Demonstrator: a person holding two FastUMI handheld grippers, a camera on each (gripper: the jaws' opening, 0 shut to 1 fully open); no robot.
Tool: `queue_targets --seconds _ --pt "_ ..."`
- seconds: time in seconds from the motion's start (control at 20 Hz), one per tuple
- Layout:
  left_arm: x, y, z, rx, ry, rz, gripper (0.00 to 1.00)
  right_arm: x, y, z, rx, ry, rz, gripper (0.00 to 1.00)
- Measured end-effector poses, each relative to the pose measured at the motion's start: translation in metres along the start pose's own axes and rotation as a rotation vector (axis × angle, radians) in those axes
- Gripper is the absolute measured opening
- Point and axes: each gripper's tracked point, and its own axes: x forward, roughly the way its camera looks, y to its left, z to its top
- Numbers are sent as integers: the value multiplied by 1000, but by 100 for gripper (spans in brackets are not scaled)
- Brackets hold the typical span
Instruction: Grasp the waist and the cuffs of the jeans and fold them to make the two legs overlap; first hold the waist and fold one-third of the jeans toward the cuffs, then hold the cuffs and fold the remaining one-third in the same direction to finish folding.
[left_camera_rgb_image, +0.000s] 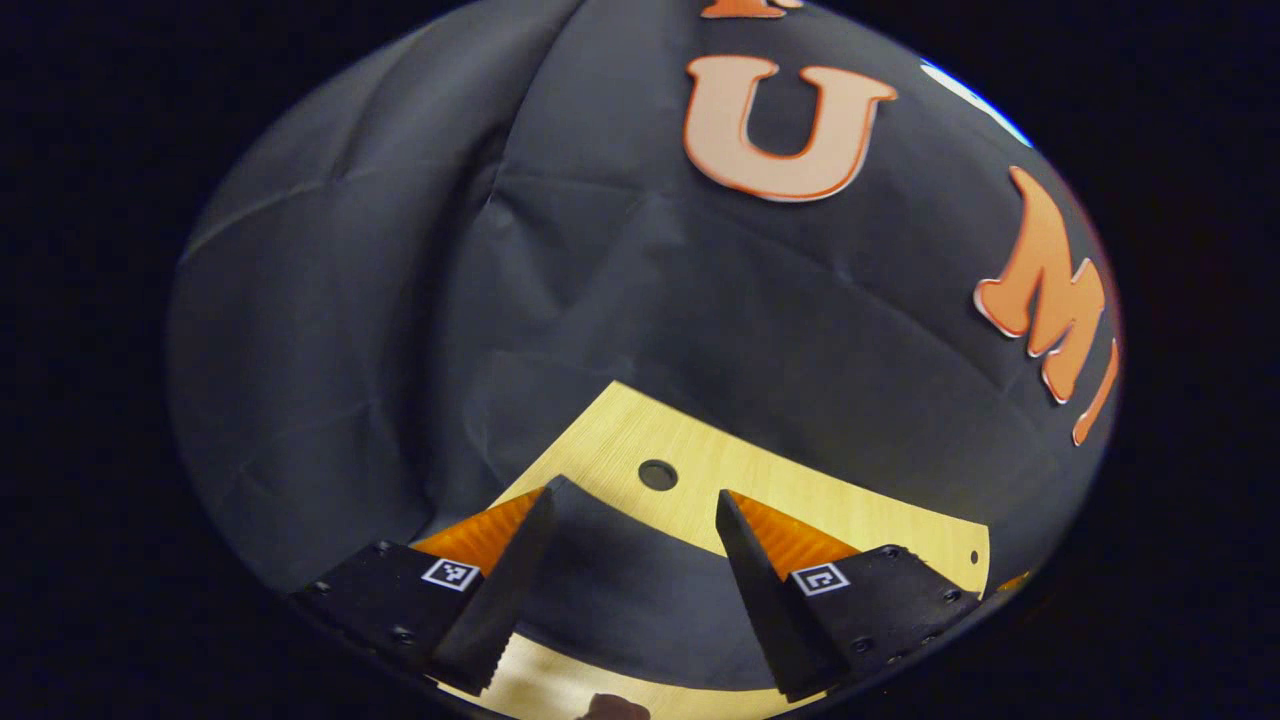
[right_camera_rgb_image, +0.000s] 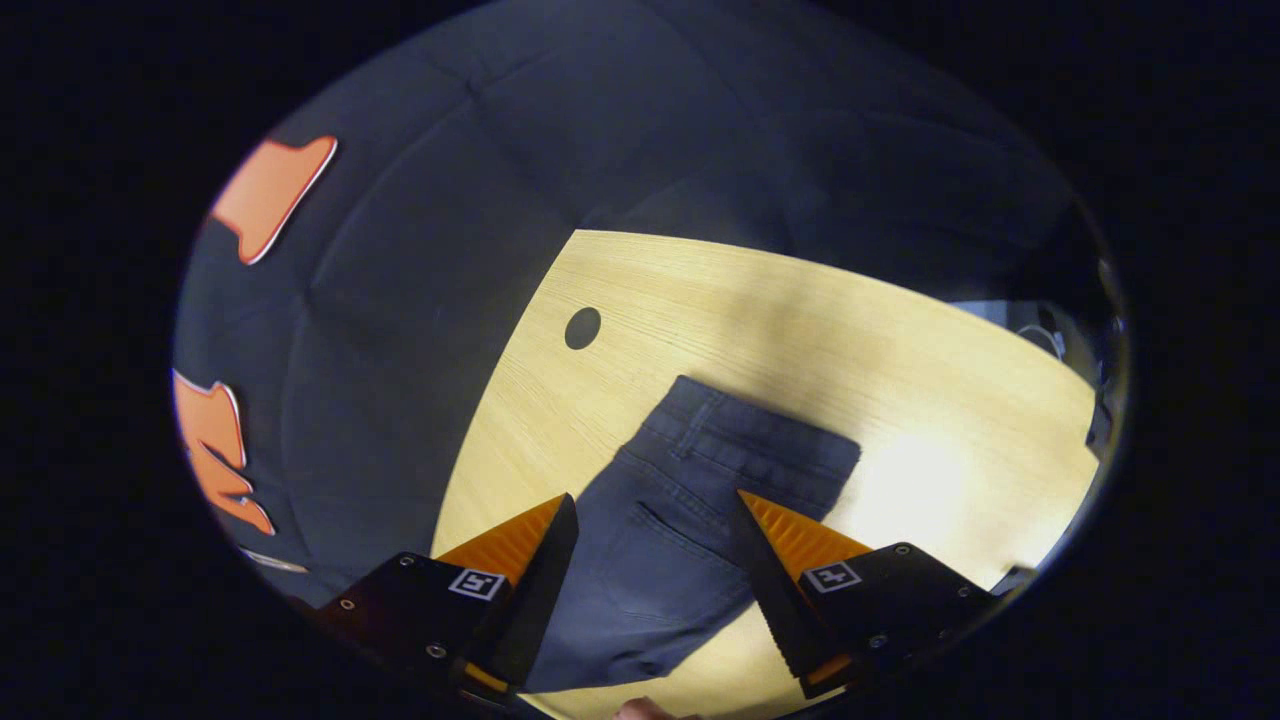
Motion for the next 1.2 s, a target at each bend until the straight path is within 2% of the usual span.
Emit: queue_targets --seconds 0.1,0.2,0.35,0.6,0.8,1.0,1.2 --pt "-18 -4 12 8 -64 -39 97 3 -12 -6 -54 1 -29 96" --pt "-42 -13 27 59 -154 -57 97 7 -20 -13 -54 7 -41 98" --pt "-78 -32 52 103 -316 -122 97 9 -27 -19 -52 20 -45 99" --pt "-144 -59 60 215 -460 -114 96 16 -60 -25 -92 44 -84 99" --pt "-180 -101 49 327 -515 -62 98 28 -65 -25 -70 47 -69 99" --pt "-215 -132 39 377 -561 -91 98 40 -67 -25 -101 43 -73 99" --pt "-238 -163 15 406 -557 -120 96 52 -68 -27 -132 48 -63 99"
